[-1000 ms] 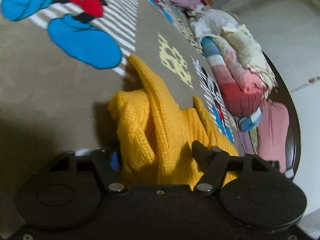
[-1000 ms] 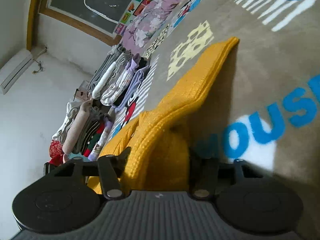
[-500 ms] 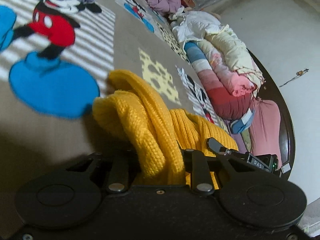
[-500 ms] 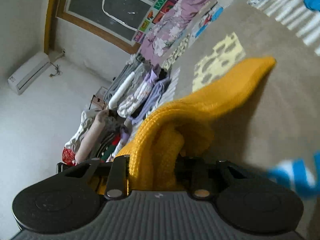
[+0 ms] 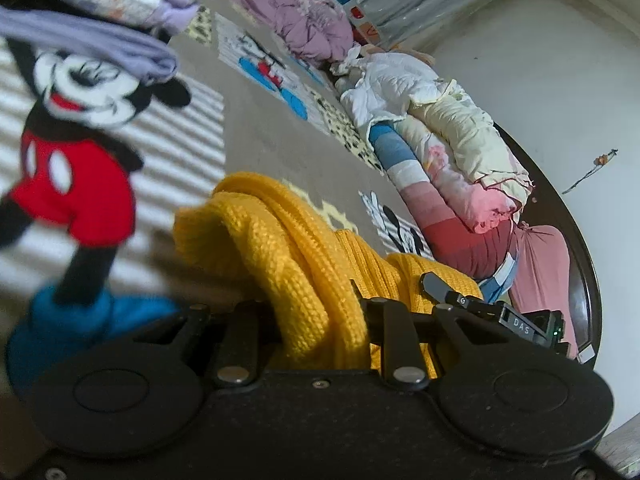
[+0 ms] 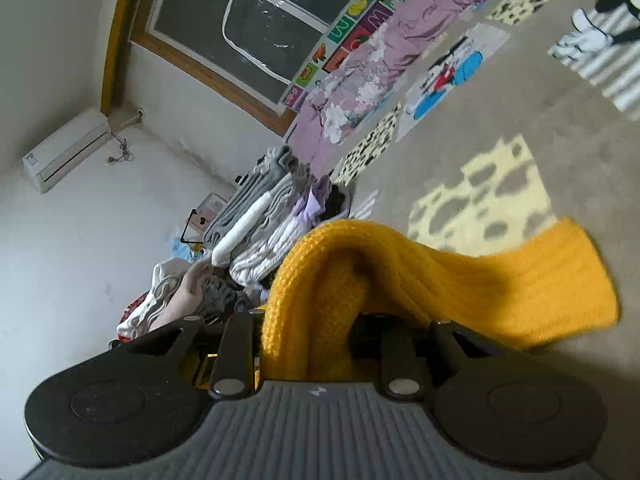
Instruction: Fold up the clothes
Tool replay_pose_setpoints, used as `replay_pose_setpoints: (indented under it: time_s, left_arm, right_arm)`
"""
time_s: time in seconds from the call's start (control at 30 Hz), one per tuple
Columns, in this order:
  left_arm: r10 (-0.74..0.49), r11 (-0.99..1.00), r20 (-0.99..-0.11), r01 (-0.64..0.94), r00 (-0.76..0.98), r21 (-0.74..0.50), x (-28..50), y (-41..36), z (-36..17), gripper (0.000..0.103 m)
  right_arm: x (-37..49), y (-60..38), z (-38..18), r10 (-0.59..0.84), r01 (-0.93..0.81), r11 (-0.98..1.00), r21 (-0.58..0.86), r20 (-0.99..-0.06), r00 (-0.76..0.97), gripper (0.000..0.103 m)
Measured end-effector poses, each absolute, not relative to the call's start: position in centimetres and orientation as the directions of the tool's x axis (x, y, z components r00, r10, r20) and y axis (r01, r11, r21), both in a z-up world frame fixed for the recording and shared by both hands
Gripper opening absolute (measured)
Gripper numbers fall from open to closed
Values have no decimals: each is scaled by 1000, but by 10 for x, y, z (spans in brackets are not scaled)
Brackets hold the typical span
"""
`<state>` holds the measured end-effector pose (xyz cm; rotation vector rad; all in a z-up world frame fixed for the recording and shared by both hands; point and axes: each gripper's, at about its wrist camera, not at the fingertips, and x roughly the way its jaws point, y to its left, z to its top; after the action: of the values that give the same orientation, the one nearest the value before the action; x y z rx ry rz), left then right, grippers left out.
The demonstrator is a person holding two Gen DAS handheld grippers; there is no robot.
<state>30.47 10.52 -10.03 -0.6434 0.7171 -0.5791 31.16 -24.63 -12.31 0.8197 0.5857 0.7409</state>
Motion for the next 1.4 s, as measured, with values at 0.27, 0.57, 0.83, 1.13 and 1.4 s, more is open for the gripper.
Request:
replay_pose_setpoints:
  time_s: [0.27, 0.57, 0.83, 1.13, 1.4]
  left_arm:
    - [-655, 689, -407, 283, 637, -667, 324, 102, -100, 20]
    - [-640, 688, -502, 143, 581, -711, 337, 113, -123, 63]
    - [-593, 724, -509, 137, 624, -676, 331, 126, -103, 73]
    - [-529, 766, -488, 143, 695, -626, 313, 147, -68, 74]
    - [-596, 779, -397, 383, 698, -497, 267, 135, -22, 79]
  right_arm:
    - [332, -245, -114, 754, -401, 500, 768, -158, 637, 27]
    - [351, -244, -148, 757, -226, 513, 828, -313, 573, 59]
    - [335, -252, -134, 734, -237, 544, 805, -320, 599, 77]
    - [312, -266, -112, 681, -281, 635, 719, -349, 644, 78]
    - [270, -278, -67, 666, -450, 708, 545, -300, 683, 79]
